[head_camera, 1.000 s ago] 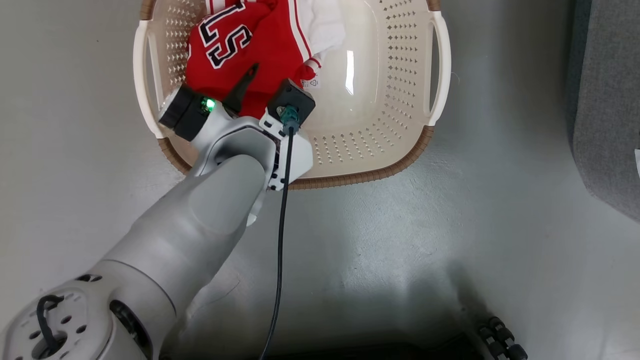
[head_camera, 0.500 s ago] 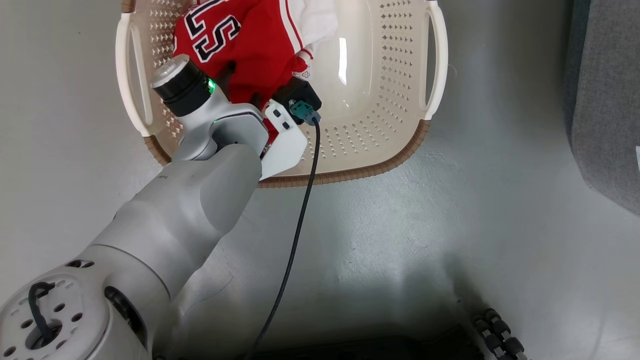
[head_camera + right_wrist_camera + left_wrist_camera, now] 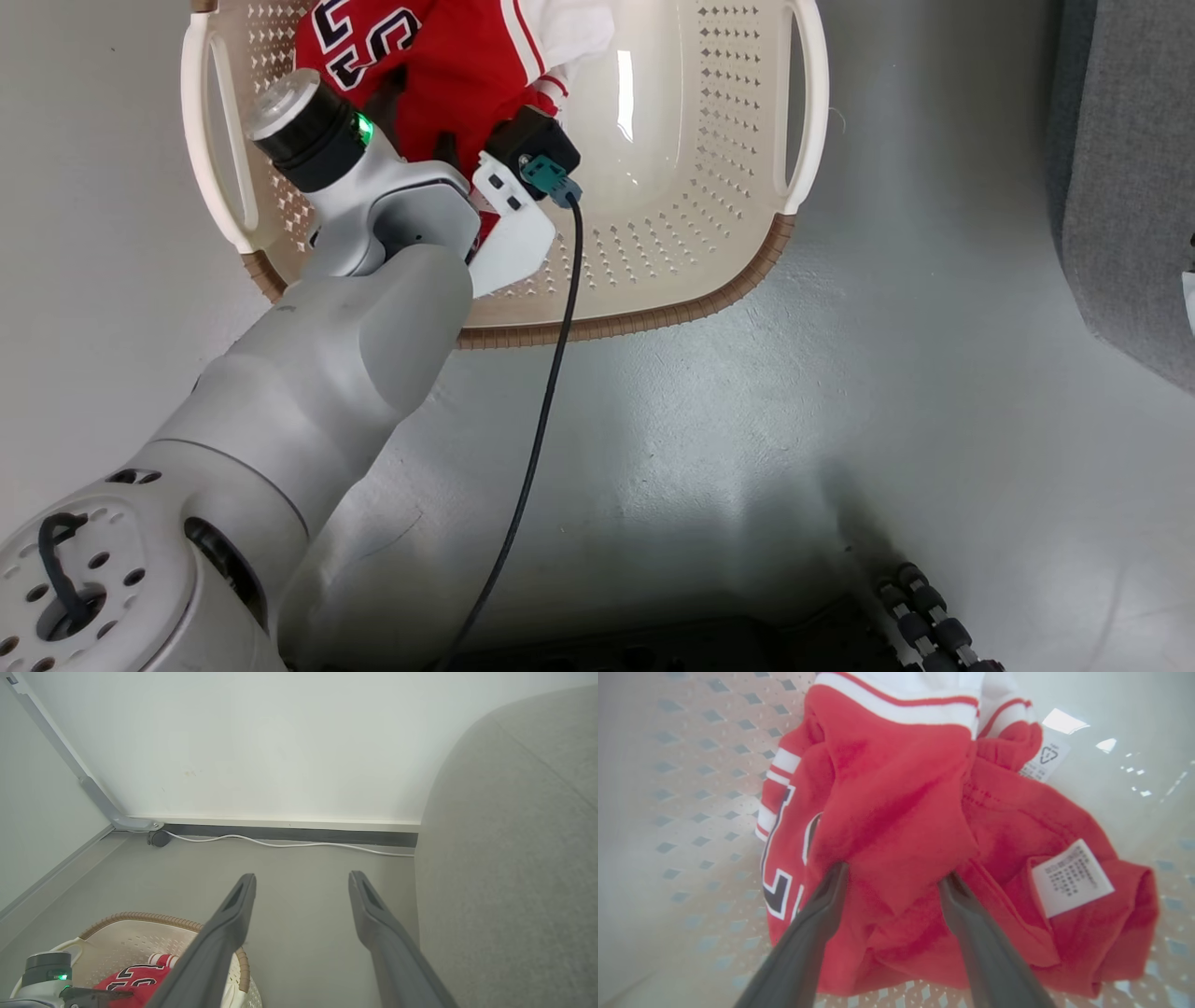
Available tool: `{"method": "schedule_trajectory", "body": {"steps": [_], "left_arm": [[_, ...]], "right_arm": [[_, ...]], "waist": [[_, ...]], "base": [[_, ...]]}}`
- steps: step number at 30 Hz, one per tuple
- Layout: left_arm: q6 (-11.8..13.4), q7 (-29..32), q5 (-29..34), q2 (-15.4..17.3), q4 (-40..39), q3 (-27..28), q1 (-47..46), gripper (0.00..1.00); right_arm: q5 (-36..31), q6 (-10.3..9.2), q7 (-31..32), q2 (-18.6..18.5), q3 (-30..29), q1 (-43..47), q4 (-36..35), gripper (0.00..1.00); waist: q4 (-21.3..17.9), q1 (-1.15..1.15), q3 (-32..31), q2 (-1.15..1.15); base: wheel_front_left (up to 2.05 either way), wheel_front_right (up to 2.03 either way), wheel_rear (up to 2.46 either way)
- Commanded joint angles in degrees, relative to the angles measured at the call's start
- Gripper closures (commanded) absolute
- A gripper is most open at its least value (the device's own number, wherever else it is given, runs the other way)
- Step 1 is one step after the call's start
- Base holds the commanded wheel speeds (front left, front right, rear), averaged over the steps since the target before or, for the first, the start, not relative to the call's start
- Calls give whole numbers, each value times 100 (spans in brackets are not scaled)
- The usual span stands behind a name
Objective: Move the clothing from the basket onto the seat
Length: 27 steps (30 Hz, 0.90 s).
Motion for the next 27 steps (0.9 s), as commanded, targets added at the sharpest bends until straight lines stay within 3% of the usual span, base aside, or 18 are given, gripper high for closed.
{"method": "schedule_trajectory", "body": {"steps": [1, 2, 3, 11, 27], "left_arm": [[52, -47, -56, 22, -27, 49, -30, 41], [21, -108, -96, 22, -7, 48, -30, 91], [-1, -164, -152, 22, 13, 53, -28, 100], [-81, -562, -564, 22, 69, 77, 46, 100], [351, -2217, -1988, 22, -612, 422, 915, 100]], "right_arm": [[57, 23, -34, -71, 50, 188, -149, 0], [59, 23, -34, -64, 55, 183, -140, 0], [63, 23, -34, -56, 54, 180, -128, 0], [119, 23, -34, -59, 53, 136, -9, 0], [53, 23, -34, 71, 108, 428, 446, 0]], "waist": [[-5, 0, 1, 0], [-10, 0, -1, 0], [-13, 0, -6, 0], [-35, 0, -172, 0], [110, 0, -1351, 0]], "base": [[0, 0, 0], [0, 0, 0], [0, 0, 0], [0, 0, 0], [0, 0, 0]]}}
